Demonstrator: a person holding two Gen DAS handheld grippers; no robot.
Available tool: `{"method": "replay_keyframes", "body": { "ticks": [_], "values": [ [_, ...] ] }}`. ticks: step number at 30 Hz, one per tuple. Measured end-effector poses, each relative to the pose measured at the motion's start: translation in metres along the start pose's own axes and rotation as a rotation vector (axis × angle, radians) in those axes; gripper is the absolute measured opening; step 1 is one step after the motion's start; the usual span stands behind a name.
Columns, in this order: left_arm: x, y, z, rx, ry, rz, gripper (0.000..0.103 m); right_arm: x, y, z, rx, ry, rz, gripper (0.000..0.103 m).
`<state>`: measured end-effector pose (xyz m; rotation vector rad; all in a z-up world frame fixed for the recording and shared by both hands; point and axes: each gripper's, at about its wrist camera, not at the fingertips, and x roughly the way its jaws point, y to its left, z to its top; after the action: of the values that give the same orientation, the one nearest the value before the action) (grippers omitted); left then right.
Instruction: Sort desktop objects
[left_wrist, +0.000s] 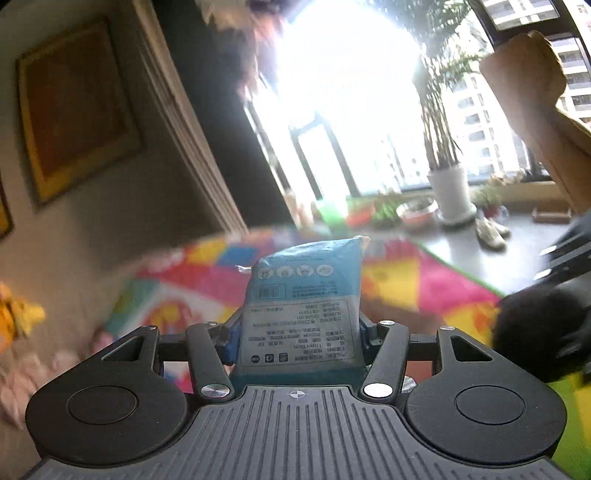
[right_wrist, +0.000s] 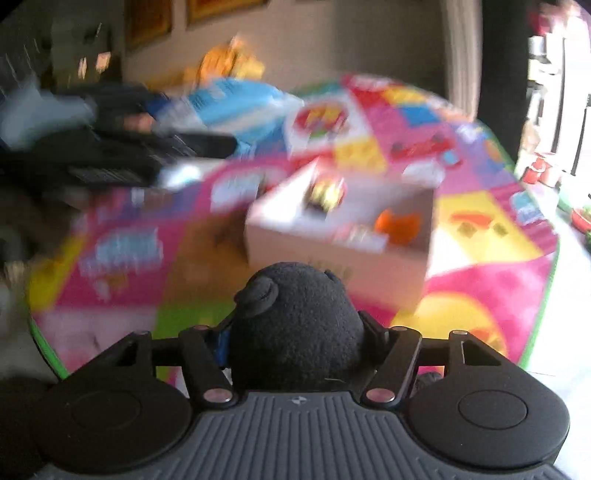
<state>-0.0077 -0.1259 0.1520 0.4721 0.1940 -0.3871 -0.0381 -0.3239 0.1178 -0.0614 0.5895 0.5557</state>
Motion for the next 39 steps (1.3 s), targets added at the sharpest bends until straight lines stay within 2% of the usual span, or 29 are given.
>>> {"method": "replay_keyframes", "body": {
  "ticks": [2, 5, 7, 9, 10, 12, 15, 18, 22, 27, 32, 35, 39],
  "values": [
    [0.028, 0.005, 0.014, -0.032, -0.019, 0.004, 0.06, -0.024, -0.011, 0.017, 0.041, -0.074, 0.007, 0.065],
    [0.074, 0.007, 0.015, -0.092, -0.033, -0.001, 0.065, -0.042, -0.018, 0.033, 0.049, -0.138, -0.02, 0.065],
    [0.099, 0.008, 0.004, -0.127, 0.038, -0.032, 0.076, -0.044, -0.021, 0.039, 0.047, -0.149, -0.054, 0.065],
    [0.103, 0.011, -0.01, -0.171, 0.084, -0.052, 0.079, -0.044, -0.025, 0.044, 0.056, -0.147, -0.067, 0.065],
    [0.097, 0.013, -0.018, -0.206, 0.098, -0.064, 0.086, -0.043, -0.027, 0.046, 0.057, -0.147, -0.073, 0.065],
    [0.082, 0.019, -0.032, -0.258, 0.126, -0.071, 0.092, -0.042, -0.032, 0.051, 0.061, -0.147, -0.085, 0.065],
    [0.053, 0.021, -0.054, -0.308, 0.191, -0.061, 0.095, -0.03, -0.037, 0.068, 0.079, -0.136, -0.071, 0.065],
    [0.024, 0.02, -0.081, -0.345, 0.247, -0.063, 0.096, 0.0, -0.045, 0.094, 0.12, -0.099, -0.019, 0.065],
    [-0.006, 0.025, -0.115, -0.442, 0.295, -0.027, 0.097, 0.06, -0.048, 0.126, 0.181, 0.001, 0.047, 0.065],
    [-0.034, 0.042, -0.152, -0.672, 0.342, 0.015, 0.1, 0.137, -0.027, 0.135, 0.175, 0.137, 0.065, 0.065],
    [-0.048, 0.051, -0.175, -0.696, 0.378, 0.07, 0.1, 0.194, -0.014, 0.122, 0.141, 0.268, 0.018, 0.067],
    [-0.049, 0.056, -0.186, -0.727, 0.383, 0.097, 0.1, 0.21, -0.017, 0.125, 0.188, 0.338, 0.013, 0.071],
    [-0.044, 0.06, -0.195, -0.774, 0.377, 0.082, 0.1, 0.207, -0.012, 0.171, 0.213, 0.262, 0.034, 0.078]
  ]
}}
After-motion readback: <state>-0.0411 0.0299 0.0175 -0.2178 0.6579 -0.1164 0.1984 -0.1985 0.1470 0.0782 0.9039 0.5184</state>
